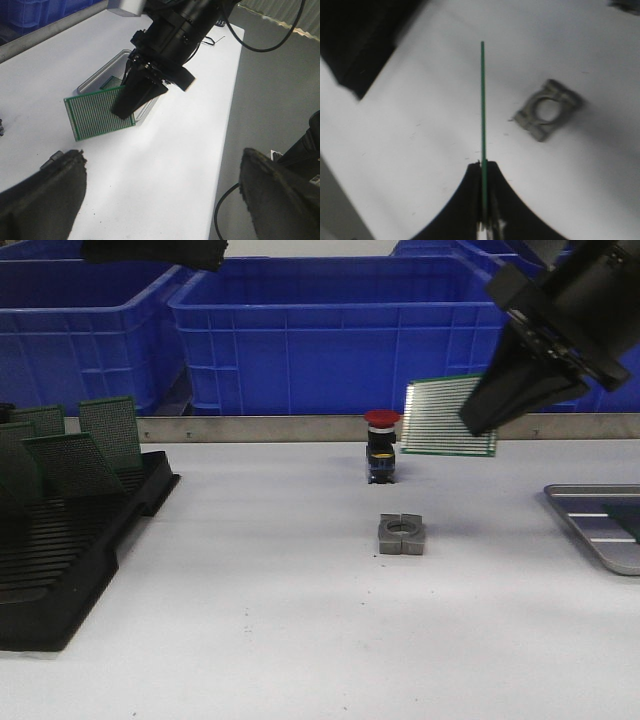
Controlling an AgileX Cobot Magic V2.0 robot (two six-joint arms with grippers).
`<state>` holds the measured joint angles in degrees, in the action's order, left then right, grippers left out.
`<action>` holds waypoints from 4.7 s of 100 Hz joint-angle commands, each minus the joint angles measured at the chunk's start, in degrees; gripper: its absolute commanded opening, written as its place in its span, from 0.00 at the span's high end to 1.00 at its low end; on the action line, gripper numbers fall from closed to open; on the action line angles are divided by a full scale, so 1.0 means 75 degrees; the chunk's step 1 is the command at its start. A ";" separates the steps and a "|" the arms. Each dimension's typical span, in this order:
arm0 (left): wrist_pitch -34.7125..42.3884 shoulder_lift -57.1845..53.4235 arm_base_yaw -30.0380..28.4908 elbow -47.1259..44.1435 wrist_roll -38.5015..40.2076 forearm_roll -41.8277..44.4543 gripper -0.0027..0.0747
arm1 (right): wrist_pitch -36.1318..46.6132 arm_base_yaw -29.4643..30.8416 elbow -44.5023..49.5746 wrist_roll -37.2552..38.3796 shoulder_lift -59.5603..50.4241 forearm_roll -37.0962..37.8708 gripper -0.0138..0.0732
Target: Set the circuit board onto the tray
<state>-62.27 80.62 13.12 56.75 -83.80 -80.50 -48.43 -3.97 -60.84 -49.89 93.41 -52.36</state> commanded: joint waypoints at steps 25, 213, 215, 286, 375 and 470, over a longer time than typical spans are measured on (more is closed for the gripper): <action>-0.0192 -0.0238 0.0022 0.0236 -0.0030 -0.0603 0.22 | 0.1829 0.1787 0.0768 0.0346 -0.0267 -0.0207 0.92; 0.5324 -0.3274 -0.1555 -0.0309 0.2608 0.3637 0.99 | 0.4522 0.1165 0.2278 -0.0939 -0.4187 0.0013 0.91; 0.5490 -0.3385 -0.1513 -0.0414 0.2608 0.3620 0.99 | 0.4595 0.1105 0.2372 -0.0939 -0.4330 0.0013 0.91; 0.7482 -0.8799 -0.1415 -0.4914 0.2608 0.2836 0.99 | 0.5299 0.0580 0.5803 -0.0939 -0.9737 0.0013 0.91; 0.7502 -1.0200 -0.1415 -0.5605 0.2608 0.2818 0.99 | 0.4637 0.0580 0.5984 -0.0939 -1.0709 0.0013 0.91; 0.7086 -1.1039 -0.1947 -0.7765 1.0749 1.0575 0.99 | 0.4637 0.0580 0.5984 -0.0939 -1.0709 0.0013 0.91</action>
<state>-11.29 -0.28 -1.10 0.18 -4.15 -2.18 -16.09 0.40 -14.35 -56.35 12.65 -51.50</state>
